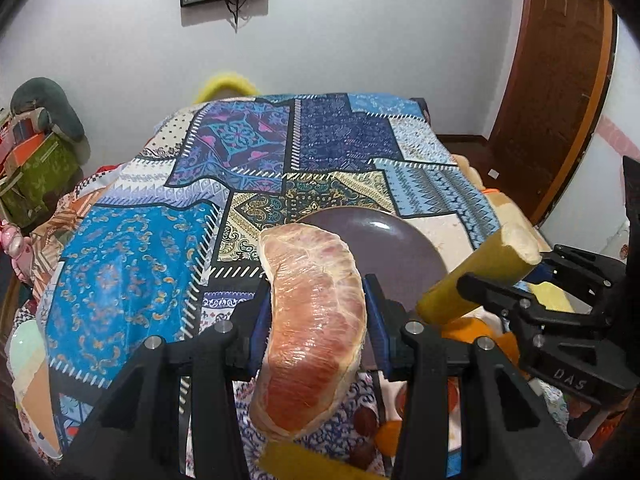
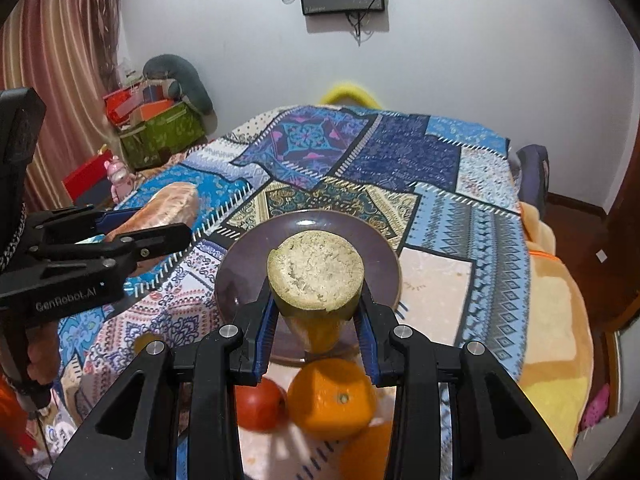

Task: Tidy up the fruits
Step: 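Carry the pomelo slice with the left tool while the right tool carries the cylinder onto the dark plate, then open both tools to release the items on the plate and lift away, then grasp the second yellow cylinder with the left tool while the right tool moves toward the large orange, then lift the cylinder with the left tool while the right tool grasps the large orange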

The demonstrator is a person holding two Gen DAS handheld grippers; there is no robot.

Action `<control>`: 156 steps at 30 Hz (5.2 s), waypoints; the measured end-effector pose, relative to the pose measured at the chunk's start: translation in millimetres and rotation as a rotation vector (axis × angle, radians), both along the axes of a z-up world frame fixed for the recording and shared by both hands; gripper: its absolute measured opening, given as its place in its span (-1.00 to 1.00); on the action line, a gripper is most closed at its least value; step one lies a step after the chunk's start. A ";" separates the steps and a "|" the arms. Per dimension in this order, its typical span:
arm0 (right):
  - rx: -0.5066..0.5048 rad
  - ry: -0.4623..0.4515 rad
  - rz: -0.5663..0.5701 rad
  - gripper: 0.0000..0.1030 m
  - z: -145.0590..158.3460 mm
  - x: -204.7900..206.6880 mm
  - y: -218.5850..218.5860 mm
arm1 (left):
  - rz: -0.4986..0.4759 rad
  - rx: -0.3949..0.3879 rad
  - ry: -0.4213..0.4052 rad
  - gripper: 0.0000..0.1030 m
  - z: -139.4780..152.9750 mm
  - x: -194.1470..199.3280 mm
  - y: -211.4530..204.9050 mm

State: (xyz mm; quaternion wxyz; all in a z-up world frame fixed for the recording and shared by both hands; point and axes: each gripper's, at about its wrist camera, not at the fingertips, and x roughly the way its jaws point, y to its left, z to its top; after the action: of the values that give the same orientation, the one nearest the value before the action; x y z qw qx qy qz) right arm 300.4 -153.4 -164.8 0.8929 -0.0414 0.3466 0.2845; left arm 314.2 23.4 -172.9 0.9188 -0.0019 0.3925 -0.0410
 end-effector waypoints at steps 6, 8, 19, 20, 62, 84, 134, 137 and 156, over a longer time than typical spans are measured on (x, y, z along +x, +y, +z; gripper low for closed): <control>-0.037 0.037 0.024 -0.36 -13.9 17.1 14.1 | 0.006 0.013 0.054 -0.17 -23.4 27.4 1.9; -0.044 0.046 0.028 -0.36 -17.5 22.4 16.6 | 0.007 0.019 0.067 -0.17 -29.4 34.5 1.8; -0.034 0.094 0.051 -0.36 -20.3 59.0 25.7 | 0.000 0.034 0.125 -0.17 -53.7 69.7 0.0; -0.026 0.105 0.052 -0.36 -20.5 64.5 25.9 | -0.001 0.040 0.128 -0.17 -55.1 71.6 -0.4; -0.085 0.054 -0.043 -0.04 17.9 14.0 -12.1 | 0.074 0.029 0.068 0.24 0.9 -9.0 22.0; -0.088 0.033 -0.159 0.17 -0.9 -78.6 -77.0 | 0.081 0.007 0.298 0.81 -74.0 -92.8 -20.1; -0.085 0.236 -0.148 0.20 -84.1 -36.6 -68.4 | 0.155 -0.122 0.310 -0.12 -91.2 -62.2 38.9; -0.080 0.219 -0.155 0.20 -79.0 -38.5 -70.5 | 0.148 -0.131 0.289 -0.16 -82.2 -66.5 38.9; -0.033 0.005 -0.155 0.20 -0.9 -52.5 -65.8 | 0.062 -0.123 0.039 -0.26 15.6 -90.4 12.0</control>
State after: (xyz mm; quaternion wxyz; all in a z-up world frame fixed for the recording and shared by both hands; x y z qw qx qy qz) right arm 247.9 -219.2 -165.7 0.9105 -0.0287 0.3556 0.2089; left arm 223.8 35.4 -157.3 0.9099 -0.0713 0.4069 -0.0364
